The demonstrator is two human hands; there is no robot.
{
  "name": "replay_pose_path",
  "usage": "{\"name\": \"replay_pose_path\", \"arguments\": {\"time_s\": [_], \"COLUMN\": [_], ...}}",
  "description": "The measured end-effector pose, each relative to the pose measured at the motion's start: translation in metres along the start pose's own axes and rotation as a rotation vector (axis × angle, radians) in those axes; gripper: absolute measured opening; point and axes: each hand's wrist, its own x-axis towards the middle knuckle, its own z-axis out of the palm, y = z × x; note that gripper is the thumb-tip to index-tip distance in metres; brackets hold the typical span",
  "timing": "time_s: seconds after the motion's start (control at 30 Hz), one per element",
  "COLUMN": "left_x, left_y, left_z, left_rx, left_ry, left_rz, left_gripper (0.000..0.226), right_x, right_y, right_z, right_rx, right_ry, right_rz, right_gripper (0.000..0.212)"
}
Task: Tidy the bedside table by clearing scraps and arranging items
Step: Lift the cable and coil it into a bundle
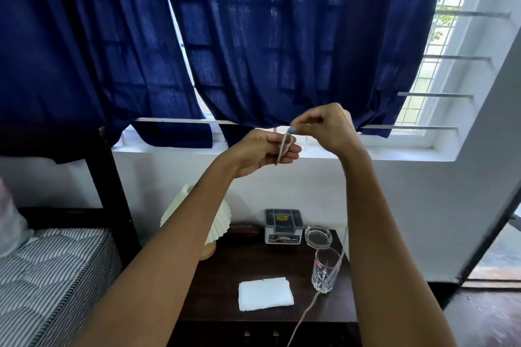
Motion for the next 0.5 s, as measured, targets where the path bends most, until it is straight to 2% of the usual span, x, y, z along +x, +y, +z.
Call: {"name": "replay_pose_path", "arguments": {"time_s": [0.13, 0.27, 0.5], "left_x": [-0.008, -0.005, 0.004], "left_y": [0.016, 0.024, 0.035], "left_z": [-0.003, 0.006, 0.03], "left_rx": [-0.142, -0.276, -0.561], "left_ry": [-0.105, -0.07, -0.031], "left_rz": [-0.009, 0.012, 0.0], "left_gripper": [0.031, 0.034, 0.025], "right_x": [-0.001, -0.006, -0.022], "right_y": [0.005, 0.014, 0.029], "right_z": [-0.003, 0.009, 0.044], "right_rx": [0.349, 0.597, 0.97], "right_ry": [0.058, 0.139, 0.229], "right_rz": [0.016, 0.115, 0.379], "right_gripper": [0.005, 0.005, 0.015]}}
